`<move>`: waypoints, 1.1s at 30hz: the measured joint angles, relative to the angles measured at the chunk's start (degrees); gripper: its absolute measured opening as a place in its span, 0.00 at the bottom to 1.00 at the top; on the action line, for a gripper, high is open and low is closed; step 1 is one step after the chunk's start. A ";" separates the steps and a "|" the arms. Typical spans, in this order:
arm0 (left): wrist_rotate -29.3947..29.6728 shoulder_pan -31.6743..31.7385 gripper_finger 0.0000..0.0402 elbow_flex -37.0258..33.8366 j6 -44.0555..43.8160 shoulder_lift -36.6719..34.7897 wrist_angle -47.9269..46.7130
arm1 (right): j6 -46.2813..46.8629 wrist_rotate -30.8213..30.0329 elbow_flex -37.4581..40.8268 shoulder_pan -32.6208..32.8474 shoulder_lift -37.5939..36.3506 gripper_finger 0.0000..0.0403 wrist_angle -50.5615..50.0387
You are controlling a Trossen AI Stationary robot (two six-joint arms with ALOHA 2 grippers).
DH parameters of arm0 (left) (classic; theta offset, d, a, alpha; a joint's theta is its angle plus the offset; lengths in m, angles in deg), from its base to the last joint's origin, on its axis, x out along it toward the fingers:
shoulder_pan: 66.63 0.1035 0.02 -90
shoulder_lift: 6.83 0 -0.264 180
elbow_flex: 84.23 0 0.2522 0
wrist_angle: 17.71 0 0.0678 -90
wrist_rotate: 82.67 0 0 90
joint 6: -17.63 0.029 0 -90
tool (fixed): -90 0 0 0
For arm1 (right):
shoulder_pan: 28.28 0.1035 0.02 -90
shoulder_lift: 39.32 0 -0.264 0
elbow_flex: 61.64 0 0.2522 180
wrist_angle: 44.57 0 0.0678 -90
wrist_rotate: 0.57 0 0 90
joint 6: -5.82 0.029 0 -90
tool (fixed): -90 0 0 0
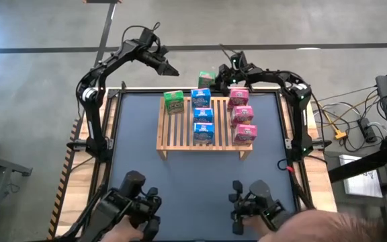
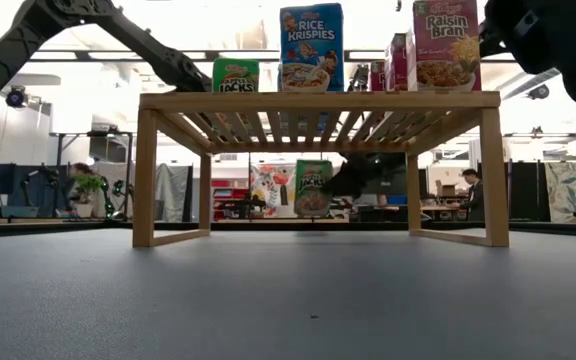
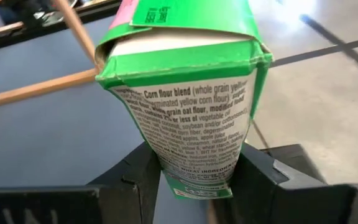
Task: Stack cereal on shelf
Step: Put the top green cereal box on the shelf
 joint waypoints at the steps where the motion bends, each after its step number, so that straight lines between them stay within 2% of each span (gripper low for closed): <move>1: 0.00 0.01 0.58 0.00 0.09 -0.15 -0.02 | 0.25 -0.03 -0.47 -0.53 0.00 0.37 -0.13; 9: 0.17 0.45 0.58 0.00 0.37 -1.82 -0.04 | 1.36 -1.59 -6.19 -5.62 -0.39 0.37 -1.98; 18: 0.55 0.63 0.58 0.00 1.34 -4.26 -0.04 | -3.02 -1.50 -20.79 -8.42 -4.95 0.37 -17.79; 23: 0.52 0.63 0.58 0.00 1.63 -7.57 1.85 | -2.70 -1.33 -32.16 -6.49 -8.00 0.37 -27.44; 27: 0.50 0.63 0.58 0.00 1.64 -11.61 5.20 | 1.67 -1.04 -40.80 -3.39 -8.33 0.37 -34.19; 33: 2.74 -1.34 0.58 0.00 1.65 -18.71 12.00 | 8.79 -0.73 -48.43 3.08 -8.13 0.37 -37.87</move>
